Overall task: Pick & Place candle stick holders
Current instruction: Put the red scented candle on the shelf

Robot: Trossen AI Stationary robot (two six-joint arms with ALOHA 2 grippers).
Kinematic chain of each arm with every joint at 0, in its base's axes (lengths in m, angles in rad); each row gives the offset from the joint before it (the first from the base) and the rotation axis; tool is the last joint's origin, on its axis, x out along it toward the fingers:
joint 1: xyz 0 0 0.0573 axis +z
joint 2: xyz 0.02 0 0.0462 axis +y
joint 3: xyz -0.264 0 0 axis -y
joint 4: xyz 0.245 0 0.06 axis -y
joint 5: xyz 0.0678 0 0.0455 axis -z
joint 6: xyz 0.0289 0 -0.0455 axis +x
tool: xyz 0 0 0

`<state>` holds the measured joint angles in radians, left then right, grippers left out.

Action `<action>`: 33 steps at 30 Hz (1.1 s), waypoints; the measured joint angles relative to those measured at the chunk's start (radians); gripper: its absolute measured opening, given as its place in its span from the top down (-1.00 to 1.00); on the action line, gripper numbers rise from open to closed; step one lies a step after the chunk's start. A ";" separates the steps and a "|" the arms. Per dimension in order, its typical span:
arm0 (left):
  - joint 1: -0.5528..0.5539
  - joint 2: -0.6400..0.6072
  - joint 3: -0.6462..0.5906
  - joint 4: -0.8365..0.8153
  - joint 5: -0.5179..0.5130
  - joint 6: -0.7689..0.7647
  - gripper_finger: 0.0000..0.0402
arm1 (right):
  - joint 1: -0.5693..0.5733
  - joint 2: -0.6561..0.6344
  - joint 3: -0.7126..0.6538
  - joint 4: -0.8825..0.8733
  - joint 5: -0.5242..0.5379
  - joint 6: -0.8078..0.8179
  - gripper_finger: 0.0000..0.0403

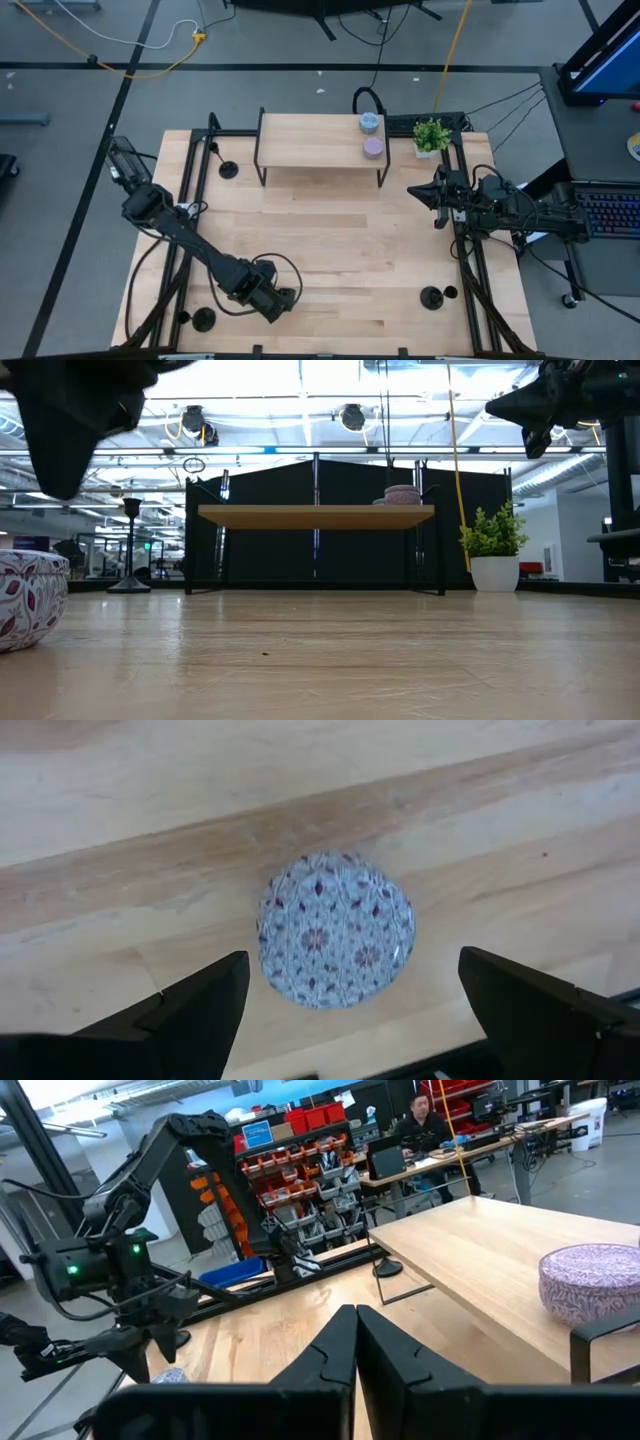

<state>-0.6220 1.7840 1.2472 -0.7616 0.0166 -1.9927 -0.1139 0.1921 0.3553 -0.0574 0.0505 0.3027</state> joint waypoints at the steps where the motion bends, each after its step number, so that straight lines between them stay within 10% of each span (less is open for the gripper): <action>1: 0.000 0.000 0.000 0.001 0.000 0.003 -0.82 | 0.000 0.000 0.000 0.000 0.000 -0.001 0.99; 33: 0.018 0.135 -0.001 0.046 0.087 0.068 -0.82 | 0.000 0.000 0.000 -0.002 0.000 -0.001 0.99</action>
<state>-0.6044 1.9186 1.2465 -0.7156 0.1031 -1.9251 -0.1143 0.1920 0.3553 -0.0597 0.0502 0.3016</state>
